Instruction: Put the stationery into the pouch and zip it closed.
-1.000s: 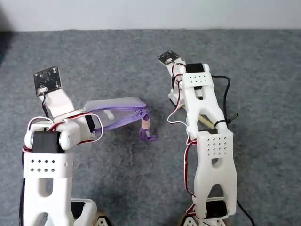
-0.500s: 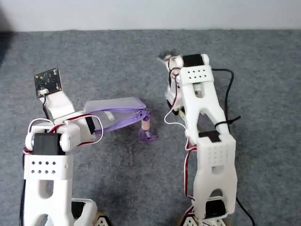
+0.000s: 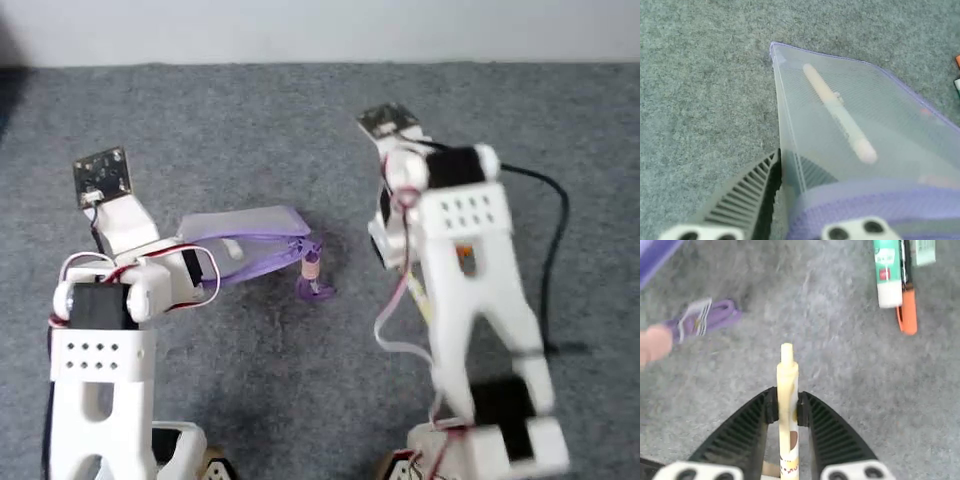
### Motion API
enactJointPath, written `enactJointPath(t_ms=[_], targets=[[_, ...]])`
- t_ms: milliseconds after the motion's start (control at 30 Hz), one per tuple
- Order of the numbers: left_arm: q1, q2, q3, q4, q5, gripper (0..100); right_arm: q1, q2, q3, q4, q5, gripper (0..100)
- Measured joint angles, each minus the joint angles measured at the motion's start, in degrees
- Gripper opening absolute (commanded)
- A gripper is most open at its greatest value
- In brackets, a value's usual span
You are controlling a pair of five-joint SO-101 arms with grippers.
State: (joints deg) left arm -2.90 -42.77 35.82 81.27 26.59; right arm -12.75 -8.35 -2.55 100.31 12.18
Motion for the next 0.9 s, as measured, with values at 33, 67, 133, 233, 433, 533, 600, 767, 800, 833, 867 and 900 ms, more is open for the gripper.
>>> enactJointPath(t_ms=[33,67,133,233,433,533,600,767,800,833,867,900], targets=[[0.00,0.44,-0.97,0.88,1.05,5,-0.44,-3.25,2.02,0.00,-0.26,0.8],[-0.09,0.62,-2.20,2.02,1.93,5,-0.79,-6.51,3.60,0.00,-0.88,0.8],[-0.18,0.70,-4.40,4.75,3.60,5,-1.32,-12.84,5.36,0.00,-3.16,0.8],[-0.18,0.79,-6.86,7.38,5.10,4,-4.31,-21.54,5.54,0.00,-7.12,0.8],[-0.18,0.79,-10.20,10.29,6.77,1,-12.57,-35.08,5.54,0.00,-14.42,0.8],[-0.18,0.79,-10.99,10.37,8.00,1,-15.21,-39.47,5.54,0.00,-17.76,0.8],[-0.18,0.79,-10.99,10.37,8.70,1,-16.09,-42.11,6.07,-0.18,-18.99,0.8],[-0.18,0.79,-10.99,10.37,10.46,1,-16.09,-47.47,7.12,-5.36,-19.60,0.8],[-0.18,0.79,-10.99,10.37,10.99,1,-16.09,-49.32,7.65,-7.65,-19.60,0.8],[-0.18,0.79,-10.99,10.37,11.60,1,-16.00,-50.11,8.35,-10.11,-19.60,0.8],[-0.18,0.79,-10.99,10.37,12.31,1,-16.18,-50.81,9.58,-12.84,-19.60,0.8],[-0.18,0.79,-10.99,10.37,13.01,1,-16.35,-51.16,10.81,-15.65,-19.60,0.8]])
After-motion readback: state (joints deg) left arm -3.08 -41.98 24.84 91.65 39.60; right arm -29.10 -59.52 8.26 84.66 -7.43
